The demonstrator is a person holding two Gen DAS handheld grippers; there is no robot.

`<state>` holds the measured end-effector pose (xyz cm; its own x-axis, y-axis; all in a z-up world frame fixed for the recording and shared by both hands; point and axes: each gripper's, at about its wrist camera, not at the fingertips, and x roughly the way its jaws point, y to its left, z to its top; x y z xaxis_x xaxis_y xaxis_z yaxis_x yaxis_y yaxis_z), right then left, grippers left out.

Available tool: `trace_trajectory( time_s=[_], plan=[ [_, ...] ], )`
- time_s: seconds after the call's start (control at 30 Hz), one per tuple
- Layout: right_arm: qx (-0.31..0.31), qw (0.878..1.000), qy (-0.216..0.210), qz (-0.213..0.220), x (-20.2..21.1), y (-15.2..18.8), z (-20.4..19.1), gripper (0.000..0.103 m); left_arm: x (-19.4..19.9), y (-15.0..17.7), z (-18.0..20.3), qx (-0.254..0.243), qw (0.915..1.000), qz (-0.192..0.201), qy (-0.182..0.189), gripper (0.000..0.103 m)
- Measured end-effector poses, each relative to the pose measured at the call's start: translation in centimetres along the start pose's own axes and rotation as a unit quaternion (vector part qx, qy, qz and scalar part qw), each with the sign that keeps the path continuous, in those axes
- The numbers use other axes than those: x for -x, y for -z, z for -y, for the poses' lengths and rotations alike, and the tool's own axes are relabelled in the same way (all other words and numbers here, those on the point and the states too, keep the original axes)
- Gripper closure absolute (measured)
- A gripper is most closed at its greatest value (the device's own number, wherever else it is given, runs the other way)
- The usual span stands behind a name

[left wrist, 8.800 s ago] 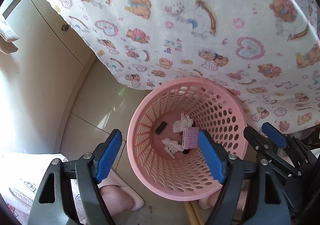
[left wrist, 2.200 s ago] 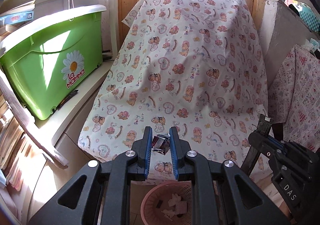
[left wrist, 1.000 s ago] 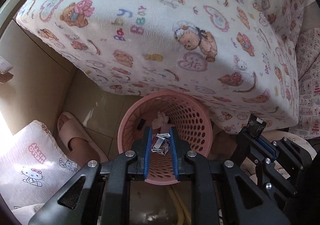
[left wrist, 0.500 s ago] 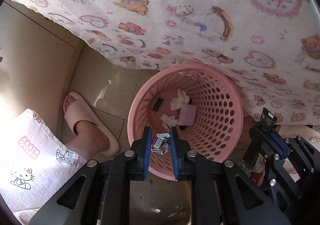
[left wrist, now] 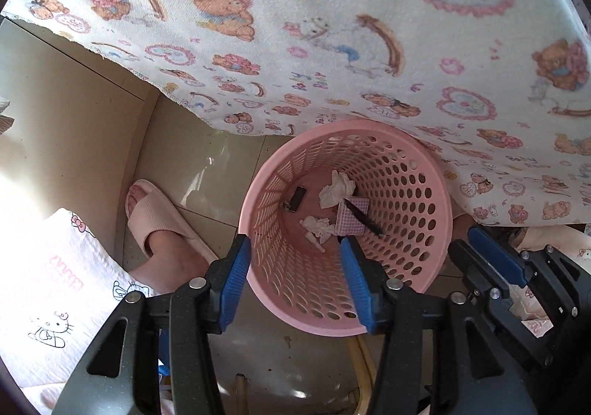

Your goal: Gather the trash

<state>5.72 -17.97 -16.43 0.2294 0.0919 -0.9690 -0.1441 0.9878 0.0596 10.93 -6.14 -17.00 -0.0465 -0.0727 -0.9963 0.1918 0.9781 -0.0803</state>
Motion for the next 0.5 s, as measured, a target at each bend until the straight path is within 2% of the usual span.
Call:
trace_trajectory(
  time_s=[0.13,0.33,0.5],
  plan=[
    [-0.005,1.0,0.004,0.014,0.5,0.0,0.4,0.069,1.0,0.1,-0.1,0.001,0.9999,0.011,0.003,0.051],
    [-0.029,0.999,-0.007,0.035,2.4,-0.5,1.0,0.069,3.5,0.1,-0.2,0.0,0.9986,0.053,-0.002,0.049],
    [-0.038,0.996,-0.017,0.078,5.6,-0.9,1.1,0.067,6.7,0.1,0.2,-0.01,0.993,0.116,-0.021,0.049]
  ],
)
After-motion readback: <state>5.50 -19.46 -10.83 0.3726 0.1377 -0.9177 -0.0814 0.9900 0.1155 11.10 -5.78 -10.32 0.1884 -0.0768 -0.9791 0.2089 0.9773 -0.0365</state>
